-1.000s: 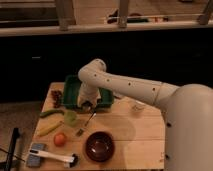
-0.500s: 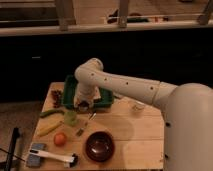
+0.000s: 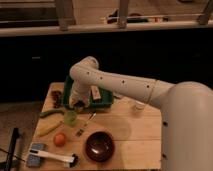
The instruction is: Stack cups on top of each other
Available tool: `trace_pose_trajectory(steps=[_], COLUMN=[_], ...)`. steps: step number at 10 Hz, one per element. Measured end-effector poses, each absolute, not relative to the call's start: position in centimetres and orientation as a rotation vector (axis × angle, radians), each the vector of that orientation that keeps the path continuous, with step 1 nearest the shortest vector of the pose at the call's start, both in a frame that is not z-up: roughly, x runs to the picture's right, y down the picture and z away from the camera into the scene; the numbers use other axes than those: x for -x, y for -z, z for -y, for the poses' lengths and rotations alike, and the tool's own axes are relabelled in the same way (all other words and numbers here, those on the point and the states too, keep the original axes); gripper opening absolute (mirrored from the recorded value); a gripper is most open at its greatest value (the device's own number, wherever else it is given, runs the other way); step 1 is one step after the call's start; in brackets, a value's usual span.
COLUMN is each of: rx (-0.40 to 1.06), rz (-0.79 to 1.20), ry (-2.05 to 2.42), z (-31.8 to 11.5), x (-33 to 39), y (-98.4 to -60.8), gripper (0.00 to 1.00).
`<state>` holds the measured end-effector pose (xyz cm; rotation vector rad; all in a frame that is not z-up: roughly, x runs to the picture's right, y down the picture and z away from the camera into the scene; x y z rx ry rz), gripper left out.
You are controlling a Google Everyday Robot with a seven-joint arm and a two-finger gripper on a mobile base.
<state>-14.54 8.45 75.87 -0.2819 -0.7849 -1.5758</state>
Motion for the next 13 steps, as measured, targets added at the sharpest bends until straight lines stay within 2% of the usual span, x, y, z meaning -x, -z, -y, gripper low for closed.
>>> trace_pose_trajectory(steps=[8,13], rx=[0.339,0.380], rz=[0.868,0.930], ry=[1.665,1.675], z=[-10.9,-12.4], x=[18.3,18.9], y=[-74.8,-75.4], gripper=[0.06,0.06])
